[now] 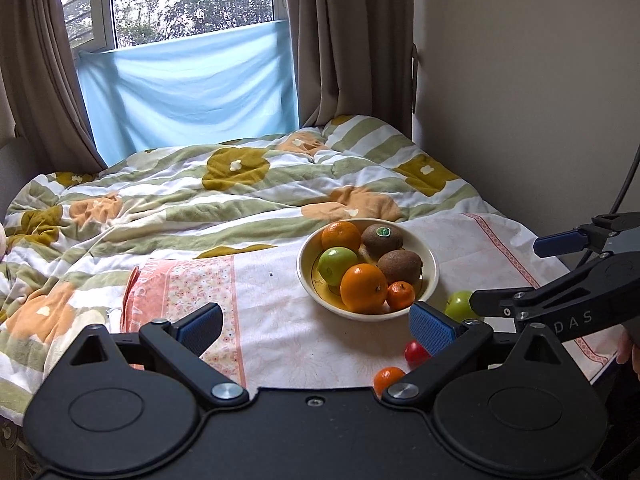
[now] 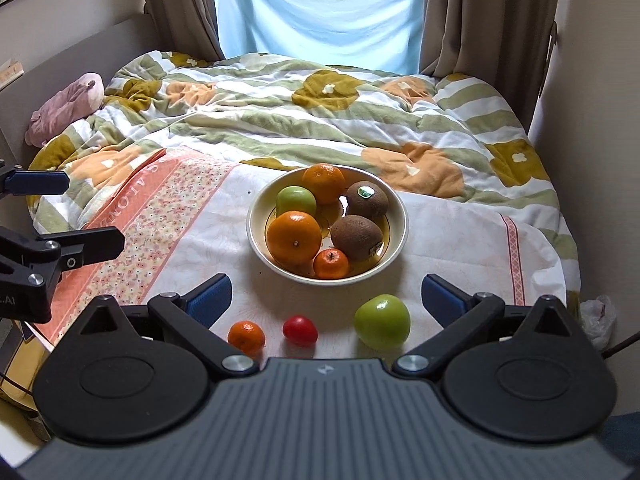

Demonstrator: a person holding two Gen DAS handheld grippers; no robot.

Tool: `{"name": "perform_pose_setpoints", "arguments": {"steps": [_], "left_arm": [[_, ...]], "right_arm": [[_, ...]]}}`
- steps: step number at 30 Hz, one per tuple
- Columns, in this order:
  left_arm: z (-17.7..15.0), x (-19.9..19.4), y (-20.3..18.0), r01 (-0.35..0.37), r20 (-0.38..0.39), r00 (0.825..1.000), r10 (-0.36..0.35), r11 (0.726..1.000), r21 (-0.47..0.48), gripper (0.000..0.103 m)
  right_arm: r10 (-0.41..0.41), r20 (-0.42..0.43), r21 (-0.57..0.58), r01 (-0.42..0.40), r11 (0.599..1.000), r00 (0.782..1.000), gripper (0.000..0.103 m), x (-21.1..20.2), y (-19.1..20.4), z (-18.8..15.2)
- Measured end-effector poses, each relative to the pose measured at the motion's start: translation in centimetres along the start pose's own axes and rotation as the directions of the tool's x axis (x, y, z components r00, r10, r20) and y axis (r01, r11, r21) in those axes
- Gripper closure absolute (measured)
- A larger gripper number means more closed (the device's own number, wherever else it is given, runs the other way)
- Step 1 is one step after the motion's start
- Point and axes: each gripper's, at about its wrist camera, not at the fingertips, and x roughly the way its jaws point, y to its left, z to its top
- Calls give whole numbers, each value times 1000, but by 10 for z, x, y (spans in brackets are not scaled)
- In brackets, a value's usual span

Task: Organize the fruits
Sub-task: 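Raise both open tools away from the bowl toward the remaining fruit, then grasp a red tomato with the left tool while the right tool grasps a tangerine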

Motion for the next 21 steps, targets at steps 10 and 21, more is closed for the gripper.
{"name": "perform_pose_setpoints", "arguments": {"steps": [10, 21], "left_arm": [[-31, -4, -7, -8, -40, 999, 8, 1000, -4, 2], [-72, 29, -27, 18, -162, 986, -27, 998, -58, 3]], "right_arm": [[-30, -41, 51, 33, 998, 999, 0, -14, -4, -31], [66, -72, -44, -69, 997, 995, 0, 17, -5, -52]]}}
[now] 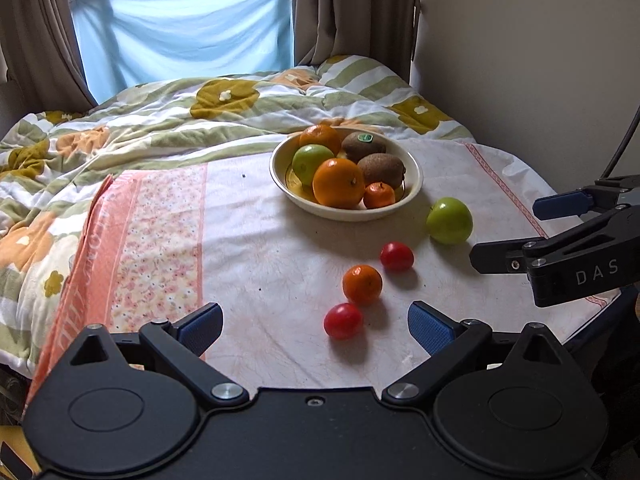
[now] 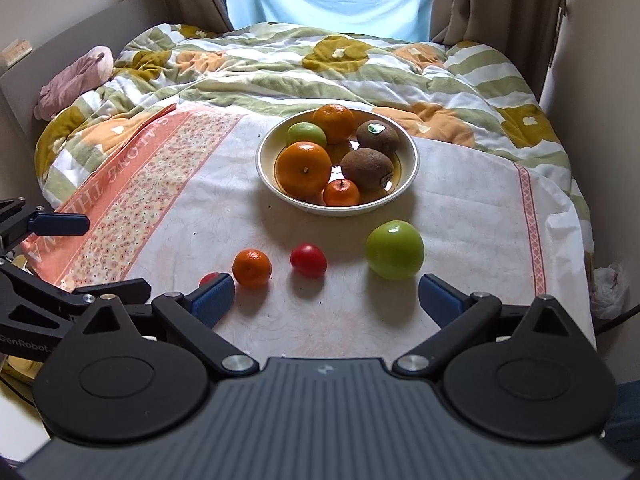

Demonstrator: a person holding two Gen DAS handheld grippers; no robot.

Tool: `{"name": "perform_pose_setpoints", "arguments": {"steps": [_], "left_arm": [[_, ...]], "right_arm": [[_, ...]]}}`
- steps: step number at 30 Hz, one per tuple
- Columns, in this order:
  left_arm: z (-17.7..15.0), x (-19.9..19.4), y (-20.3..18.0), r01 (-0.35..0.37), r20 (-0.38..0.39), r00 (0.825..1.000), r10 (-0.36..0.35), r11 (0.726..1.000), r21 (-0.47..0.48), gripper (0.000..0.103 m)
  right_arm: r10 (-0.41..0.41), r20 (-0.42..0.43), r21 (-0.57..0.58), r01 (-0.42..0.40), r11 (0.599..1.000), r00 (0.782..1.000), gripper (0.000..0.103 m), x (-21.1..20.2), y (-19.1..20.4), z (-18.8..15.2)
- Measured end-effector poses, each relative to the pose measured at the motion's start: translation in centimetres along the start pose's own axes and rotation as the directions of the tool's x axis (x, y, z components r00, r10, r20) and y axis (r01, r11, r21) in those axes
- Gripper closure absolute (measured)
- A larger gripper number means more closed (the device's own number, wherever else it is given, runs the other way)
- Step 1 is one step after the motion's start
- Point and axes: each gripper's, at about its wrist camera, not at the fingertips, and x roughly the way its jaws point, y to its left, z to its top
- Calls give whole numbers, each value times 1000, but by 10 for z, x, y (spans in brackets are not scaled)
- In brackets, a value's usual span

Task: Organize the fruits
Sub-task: 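Grasp a red tomato with the left tool while the right tool grasps a tangerine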

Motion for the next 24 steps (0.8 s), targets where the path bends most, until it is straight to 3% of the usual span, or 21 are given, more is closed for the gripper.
{"name": "perform_pose_setpoints", "arguments": {"steps": [5, 12, 17, 21, 24], "left_arm": [[-10, 26, -13, -5, -40, 999, 4, 999, -35, 13], [-13, 63, -29, -64, -80, 995, 62, 998, -23, 28], [-13, 84, -33, -80, -104, 992, 77, 996, -29, 39], [-11, 95, -35, -93, -120, 989, 87, 995, -45, 44], [-10, 99, -36, -101, -128, 987, 93, 993, -55, 59]], "right_arm": [[67, -8, -94, -68, 993, 998, 0, 22, 1, -1], [154, -28, -225, -157, 962, 988, 0, 56, 0, 3], [208, -59, -267, -216, 939, 976, 11, 78, -1, 8], [236, -77, -291, -249, 924, 969, 12, 90, 0, 12], [257, -89, -301, -272, 914, 962, 13, 96, 1, 15]]}}
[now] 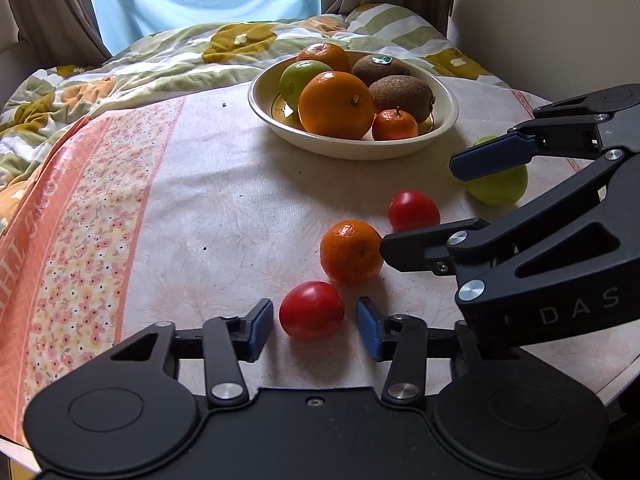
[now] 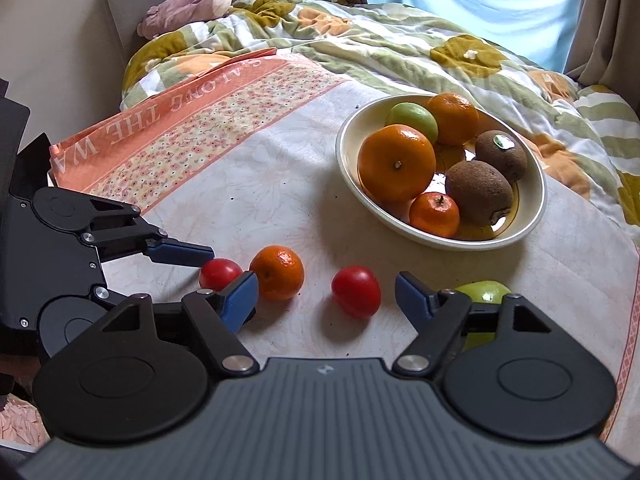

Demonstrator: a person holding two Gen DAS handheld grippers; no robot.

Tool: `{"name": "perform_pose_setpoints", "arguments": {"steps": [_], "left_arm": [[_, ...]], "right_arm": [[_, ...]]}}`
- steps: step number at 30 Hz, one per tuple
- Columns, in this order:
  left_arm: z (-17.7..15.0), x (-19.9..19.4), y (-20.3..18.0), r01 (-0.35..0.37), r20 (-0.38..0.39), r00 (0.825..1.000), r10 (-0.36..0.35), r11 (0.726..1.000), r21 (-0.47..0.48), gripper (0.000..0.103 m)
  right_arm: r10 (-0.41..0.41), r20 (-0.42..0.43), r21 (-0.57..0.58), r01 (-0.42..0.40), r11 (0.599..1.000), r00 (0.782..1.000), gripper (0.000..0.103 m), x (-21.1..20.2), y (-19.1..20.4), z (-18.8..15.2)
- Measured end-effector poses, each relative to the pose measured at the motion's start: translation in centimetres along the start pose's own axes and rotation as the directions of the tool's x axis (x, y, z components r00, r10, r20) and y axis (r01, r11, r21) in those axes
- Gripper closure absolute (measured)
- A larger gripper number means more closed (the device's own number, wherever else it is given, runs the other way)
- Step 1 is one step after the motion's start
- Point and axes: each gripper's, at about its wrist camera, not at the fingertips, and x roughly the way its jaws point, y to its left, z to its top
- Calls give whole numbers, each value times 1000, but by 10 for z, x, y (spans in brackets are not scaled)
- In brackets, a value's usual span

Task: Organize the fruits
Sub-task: 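Grasp a red tomato with the left tool while the right tool grasps a tangerine, then carry the tomato with the left tool while the right tool carries the tangerine to the bowl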

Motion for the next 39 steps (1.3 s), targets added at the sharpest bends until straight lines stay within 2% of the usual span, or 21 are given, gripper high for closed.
{"name": "perform_pose_setpoints", "arguments": {"steps": [2, 11, 21, 27, 32, 39], "left_arm": [[0, 0, -1, -8, 4, 1000, 8, 1000, -3, 65], [-2, -3, 1, -30, 4, 1000, 30, 999, -13, 65], [-9, -9, 21, -82, -10, 997, 81, 995, -49, 65], [-11, -13, 28, -92, -11, 996, 92, 994, -52, 65], [-14, -15, 32, -91, -13, 996, 91, 995, -45, 65], [-15, -23, 38, -81, 4, 997, 81, 996, -36, 65]], "right_arm": [[13, -6, -8, -14, 1000, 1000, 15, 3, 0, 1], [76, -29, -42, -77, 996, 997, 23, 16, 6, 6], [120, -39, -75, -123, 990, 992, 33, 30, 19, 13], [115, -56, -73, -119, 990, 992, 40, 40, 21, 11], [100, -71, -67, -105, 992, 992, 50, 47, 23, 8], [75, -61, -31, -77, 997, 995, 51, 43, 26, 7]]}}
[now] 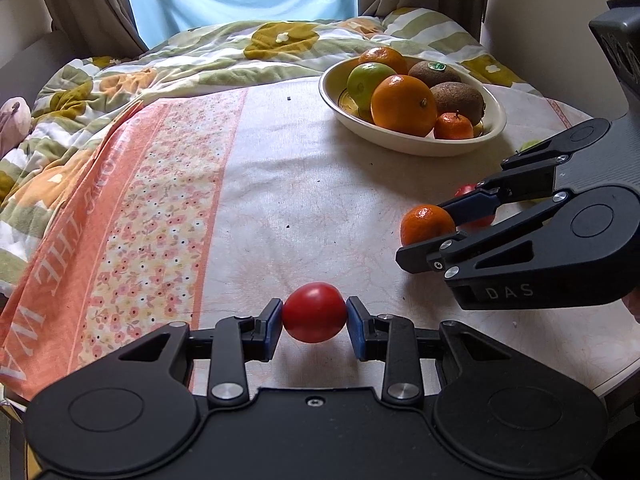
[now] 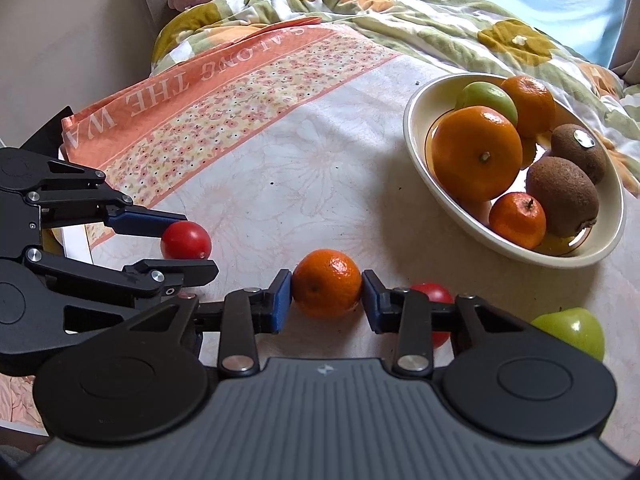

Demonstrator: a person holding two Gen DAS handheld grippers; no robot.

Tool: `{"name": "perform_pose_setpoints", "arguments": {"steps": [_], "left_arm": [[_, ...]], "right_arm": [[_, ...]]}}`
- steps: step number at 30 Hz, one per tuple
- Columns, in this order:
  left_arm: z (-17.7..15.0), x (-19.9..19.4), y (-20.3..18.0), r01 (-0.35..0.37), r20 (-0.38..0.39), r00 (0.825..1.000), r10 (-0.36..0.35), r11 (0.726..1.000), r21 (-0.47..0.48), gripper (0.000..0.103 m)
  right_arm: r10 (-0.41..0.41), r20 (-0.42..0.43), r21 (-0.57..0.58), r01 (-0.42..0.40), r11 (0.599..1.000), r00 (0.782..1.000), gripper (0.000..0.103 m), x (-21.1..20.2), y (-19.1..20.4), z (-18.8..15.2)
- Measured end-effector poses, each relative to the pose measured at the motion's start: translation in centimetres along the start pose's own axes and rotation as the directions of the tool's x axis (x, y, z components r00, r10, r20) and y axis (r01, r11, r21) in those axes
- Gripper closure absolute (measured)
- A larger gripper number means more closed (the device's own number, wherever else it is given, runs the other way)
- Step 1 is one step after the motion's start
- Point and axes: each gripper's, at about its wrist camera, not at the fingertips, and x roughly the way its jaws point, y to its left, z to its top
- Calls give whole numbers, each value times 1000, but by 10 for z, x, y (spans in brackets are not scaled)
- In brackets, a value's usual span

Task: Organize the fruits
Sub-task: 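Carry the tomato with the left tool while the right tool carries the tangerine to the bowl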

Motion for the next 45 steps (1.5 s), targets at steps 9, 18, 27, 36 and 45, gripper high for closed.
{"name": "perform_pose_setpoints", "arguments": {"steps": [9, 18, 27, 36, 45], "left_arm": [[10, -26, 6, 22, 46, 999, -23, 999, 29, 65], [31, -70, 15, 69, 125, 989, -74, 997, 46, 65], [77, -104, 22, 114, 238, 961, -140, 987, 116, 65], [130, -84, 8, 138, 269, 945, -184, 974, 182, 65], [186, -28, -25, 181, 211, 952, -223, 962, 203, 65]], "right_arm": [[-52, 45, 71, 48, 996, 998, 51, -34, 9, 5], [-137, 103, 202, 114, 973, 985, 51, -89, 16, 15], [-255, 155, 293, 202, 935, 955, 51, -137, 13, 30], [-311, 169, 326, 244, 913, 935, 51, -140, -31, 49], [-304, 138, 326, 247, 913, 943, 51, -109, -99, 68]]}}
